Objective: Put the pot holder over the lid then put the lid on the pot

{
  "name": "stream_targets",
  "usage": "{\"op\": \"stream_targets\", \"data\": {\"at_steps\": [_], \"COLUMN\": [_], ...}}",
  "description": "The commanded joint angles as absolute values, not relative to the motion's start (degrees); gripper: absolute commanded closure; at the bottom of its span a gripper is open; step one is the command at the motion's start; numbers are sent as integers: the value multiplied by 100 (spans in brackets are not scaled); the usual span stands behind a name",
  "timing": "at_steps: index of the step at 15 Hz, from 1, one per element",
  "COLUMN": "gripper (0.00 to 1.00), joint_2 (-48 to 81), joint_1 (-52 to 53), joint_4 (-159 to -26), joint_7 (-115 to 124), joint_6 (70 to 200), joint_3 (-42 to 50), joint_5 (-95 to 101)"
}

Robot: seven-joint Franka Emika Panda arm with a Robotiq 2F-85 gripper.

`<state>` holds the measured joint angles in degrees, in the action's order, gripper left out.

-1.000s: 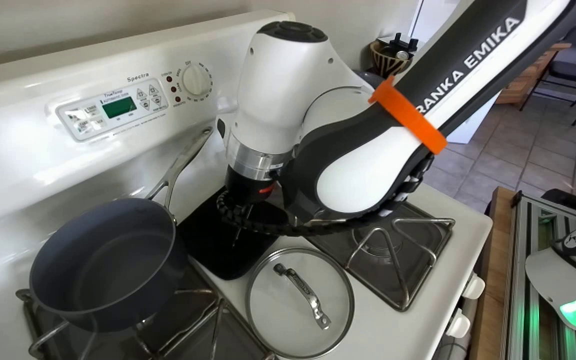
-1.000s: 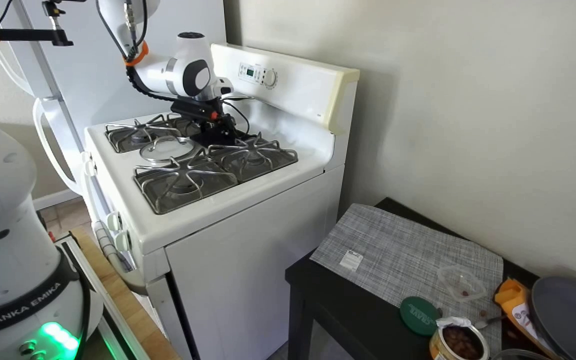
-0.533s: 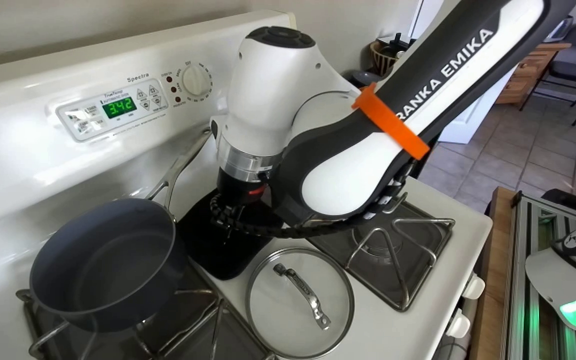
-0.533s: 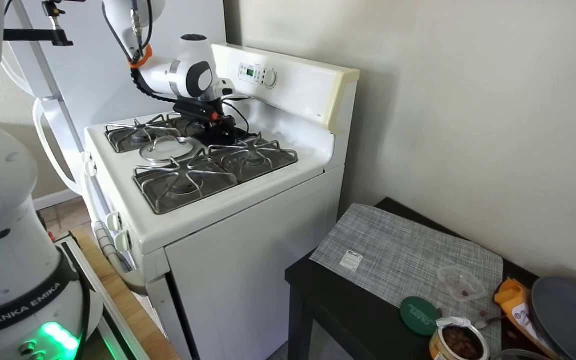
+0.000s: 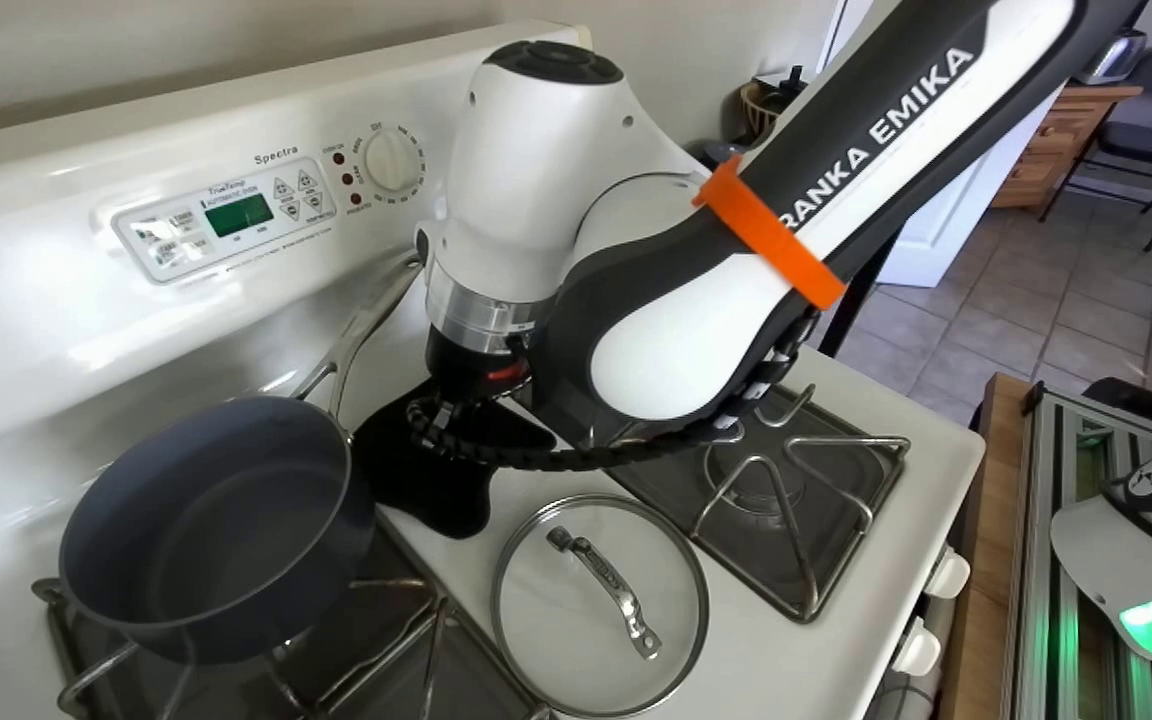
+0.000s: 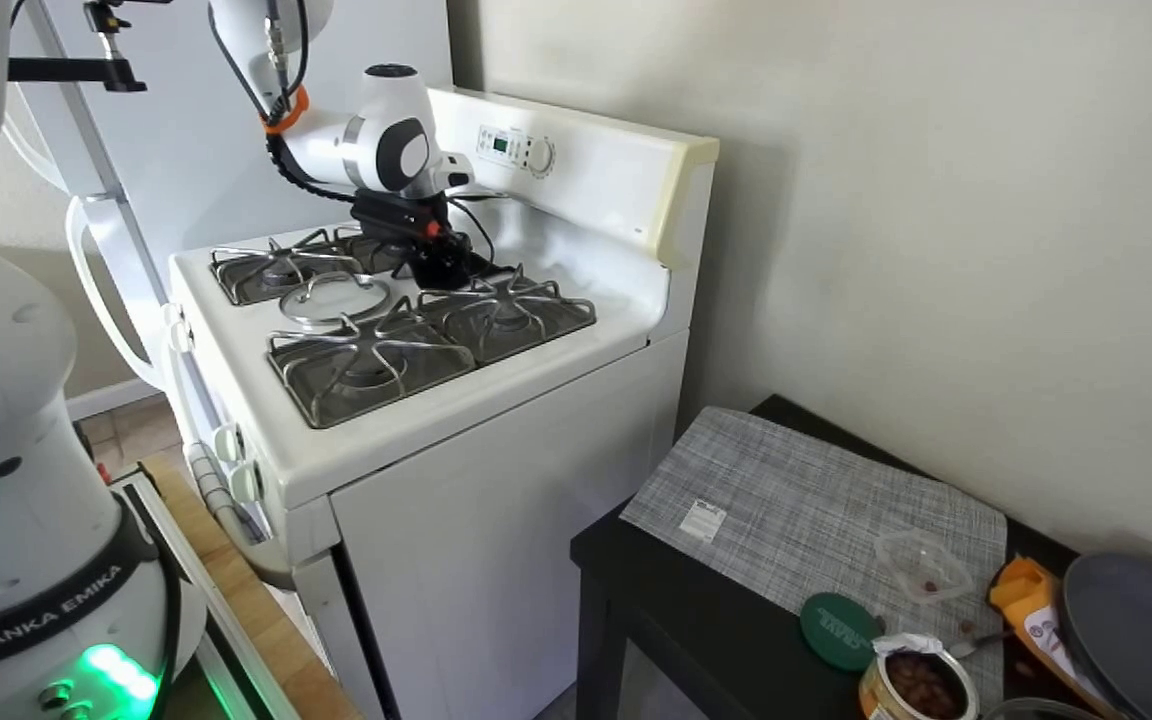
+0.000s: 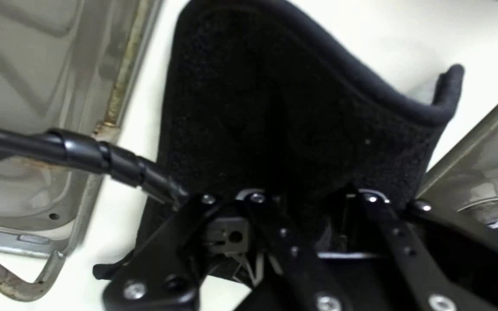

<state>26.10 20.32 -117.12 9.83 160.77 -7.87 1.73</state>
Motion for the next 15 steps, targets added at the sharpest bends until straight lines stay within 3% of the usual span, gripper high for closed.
{"op": "stream_targets", "data": {"at_steps": [1,15], "gripper": [100,98], "joint_2": [2596,891], "joint_1": [1992,1380], "joint_4": [-11662,-12943], "joint_7": [1013,69], "joint_6": [15807,15063], "joint_3": [-831,-1919], "joint_5": [154,-1541]}}
